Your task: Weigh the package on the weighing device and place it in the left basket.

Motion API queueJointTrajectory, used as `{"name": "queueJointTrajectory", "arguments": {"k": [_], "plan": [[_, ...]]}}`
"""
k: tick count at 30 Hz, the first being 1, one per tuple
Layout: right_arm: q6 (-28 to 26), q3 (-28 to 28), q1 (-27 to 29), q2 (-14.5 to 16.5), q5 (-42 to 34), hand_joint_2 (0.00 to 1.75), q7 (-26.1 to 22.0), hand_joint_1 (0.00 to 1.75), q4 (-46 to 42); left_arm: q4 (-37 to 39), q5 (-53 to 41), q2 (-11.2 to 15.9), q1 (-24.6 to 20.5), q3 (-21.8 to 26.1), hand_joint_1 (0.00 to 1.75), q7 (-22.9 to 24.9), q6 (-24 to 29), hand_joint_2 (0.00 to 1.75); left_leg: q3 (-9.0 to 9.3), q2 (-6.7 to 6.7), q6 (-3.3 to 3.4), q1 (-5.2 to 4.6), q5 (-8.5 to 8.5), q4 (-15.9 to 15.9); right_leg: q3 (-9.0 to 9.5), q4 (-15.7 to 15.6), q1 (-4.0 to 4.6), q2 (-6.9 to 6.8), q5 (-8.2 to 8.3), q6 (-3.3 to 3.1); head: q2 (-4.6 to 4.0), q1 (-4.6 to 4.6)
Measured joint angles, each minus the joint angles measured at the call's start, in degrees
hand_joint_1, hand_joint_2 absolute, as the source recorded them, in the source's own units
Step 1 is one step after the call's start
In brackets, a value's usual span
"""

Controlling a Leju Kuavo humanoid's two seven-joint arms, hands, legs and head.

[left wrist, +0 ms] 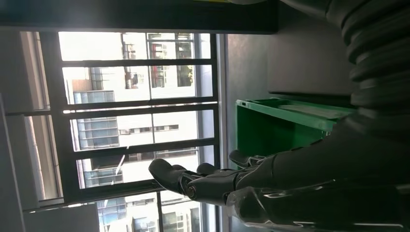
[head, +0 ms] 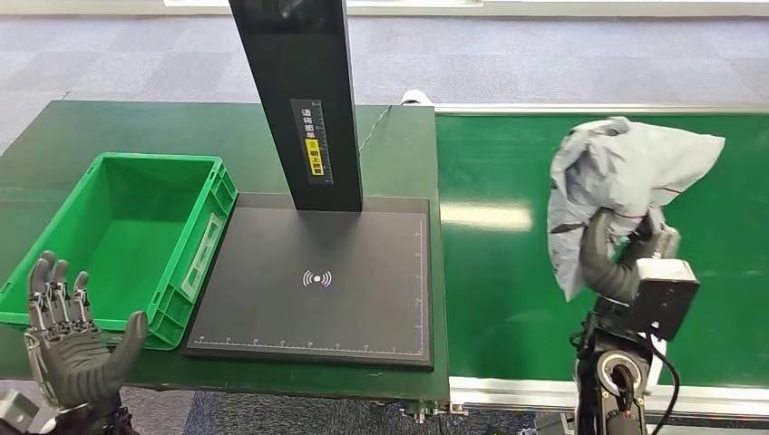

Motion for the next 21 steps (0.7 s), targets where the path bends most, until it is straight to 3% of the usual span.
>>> {"name": "queueJointTrajectory", "arguments": {"k": [5, 8, 13, 21], "plan": [[11.29, 10.13, -8.07, 0.13, -3.26, 1.75, 4.60, 1.75, 10.82, 2.57, 0.62, 1.03, -3.13, -1.40, 0.00, 0.01, -0.33, 1.75, 0.03, -0.01, -0.02, 0.04, 0.11, 0.00, -0.01, 0.03, 0.04, 0.00, 0.05, -0.02, 0.00, 0.01], [15.91, 18.08, -12.82, 1.22, -5.14, 1.75, 3.96, 1.75, 21.04, 4.66, 1.56, 2.15, -5.51, -1.96, 0.00, 0.04, -0.04, 1.75, 0.01, -0.05, -0.06, 0.07, 0.15, 0.00, -0.03, 0.05, 0.07, -0.02, 0.05, -0.02, 0.00, 0.01], [18.44, 27.56, -18.26, 3.85, -8.47, 1.75, 2.84, 1.75, 33.24, 6.81, 2.33, 3.31, -7.30, -2.27, 0.00, -0.03, 0.91, 1.75, -0.11, -0.07, -0.07, 0.07, 0.16, 0.00, -0.14, 0.08, 0.08, -0.05, 0.05, -0.02, 0.00, 0.01], [21.53, 33.58, -22.97, 5.33, -11.01, 1.75, 5.10, 1.75, 43.10, 7.34, 3.01, 4.32, -6.88, -1.71, 0.00, -0.48, 1.53, 1.75, -0.18, -0.08, -0.07, 0.03, 0.16, 0.02, -0.18, 0.03, 0.04, -0.06, 0.06, 0.00, 0.00, 0.01]]}}
